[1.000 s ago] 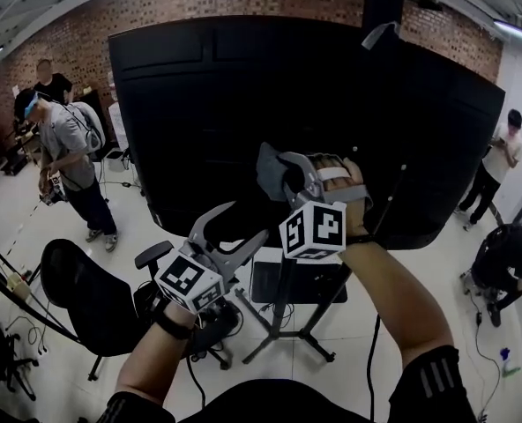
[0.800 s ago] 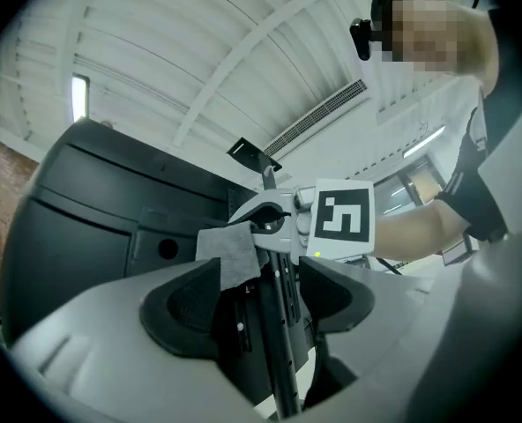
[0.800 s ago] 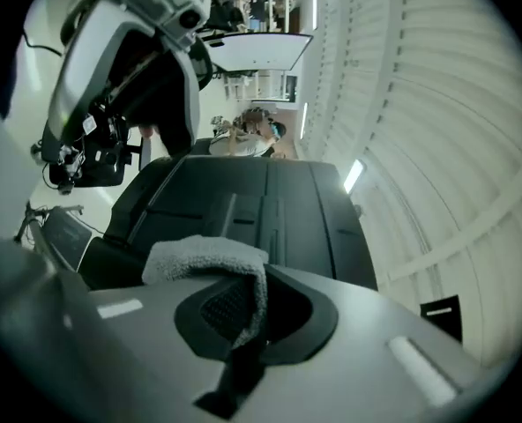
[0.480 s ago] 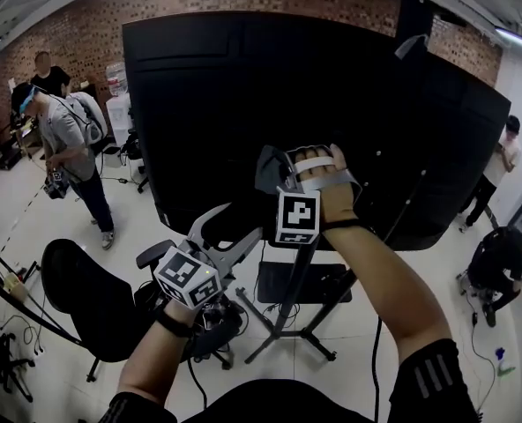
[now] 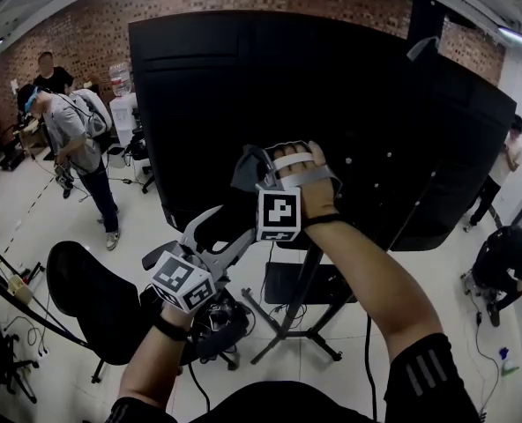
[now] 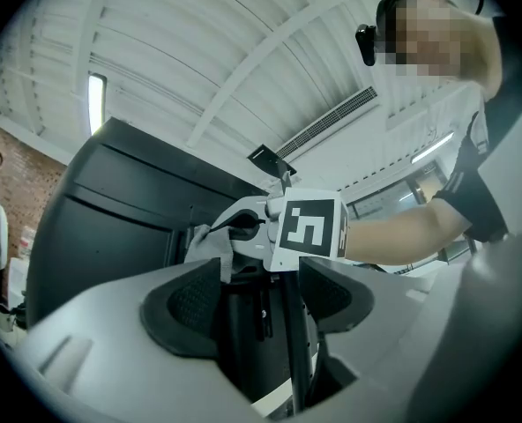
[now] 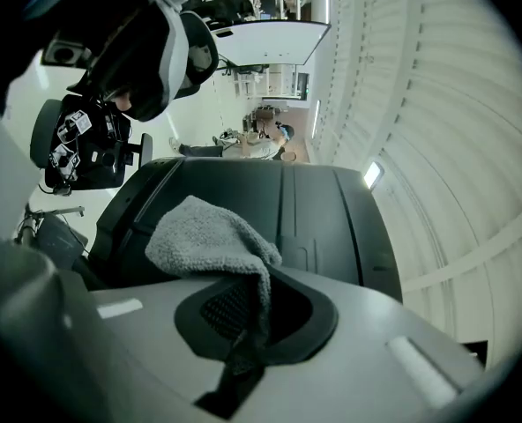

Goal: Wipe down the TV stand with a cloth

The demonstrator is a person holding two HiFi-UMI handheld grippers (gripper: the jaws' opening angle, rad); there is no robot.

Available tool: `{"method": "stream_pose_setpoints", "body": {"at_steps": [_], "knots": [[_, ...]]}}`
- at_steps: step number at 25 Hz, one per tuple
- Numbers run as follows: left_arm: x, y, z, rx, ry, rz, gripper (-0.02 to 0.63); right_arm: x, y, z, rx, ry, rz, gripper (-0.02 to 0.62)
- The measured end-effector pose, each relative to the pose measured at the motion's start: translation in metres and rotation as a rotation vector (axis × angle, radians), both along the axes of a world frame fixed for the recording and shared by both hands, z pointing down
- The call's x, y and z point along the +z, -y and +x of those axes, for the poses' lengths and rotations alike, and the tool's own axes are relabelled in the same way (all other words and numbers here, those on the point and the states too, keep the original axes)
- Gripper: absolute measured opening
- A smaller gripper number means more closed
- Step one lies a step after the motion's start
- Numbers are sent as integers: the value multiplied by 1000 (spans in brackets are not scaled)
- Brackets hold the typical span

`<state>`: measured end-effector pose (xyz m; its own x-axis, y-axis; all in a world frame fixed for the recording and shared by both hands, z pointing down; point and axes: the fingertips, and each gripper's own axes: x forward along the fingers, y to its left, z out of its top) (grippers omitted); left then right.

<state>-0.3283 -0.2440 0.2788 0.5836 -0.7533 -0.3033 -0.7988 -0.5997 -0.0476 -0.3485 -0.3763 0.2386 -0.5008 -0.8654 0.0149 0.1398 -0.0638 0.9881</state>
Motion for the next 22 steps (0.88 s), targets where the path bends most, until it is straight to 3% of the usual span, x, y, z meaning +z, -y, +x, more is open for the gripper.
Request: {"method": "stream_pose_setpoints", "body": {"at_steps": [12,14,19,22], "knots": [[3,-9,-20,-57,0,-8,302,4,-11,-29,-85,42,-69,9],[0,-10,-16,-62,2,-8,302,-1,-22,-22,-125,115,-131,9],[-14,-10,-1,-60,4,18,302,-32,-55,19,-273,429,-381,9],[-21,-10,14,-43,23,39,302,-61,-67,60,-318,594,-456,9]]}}
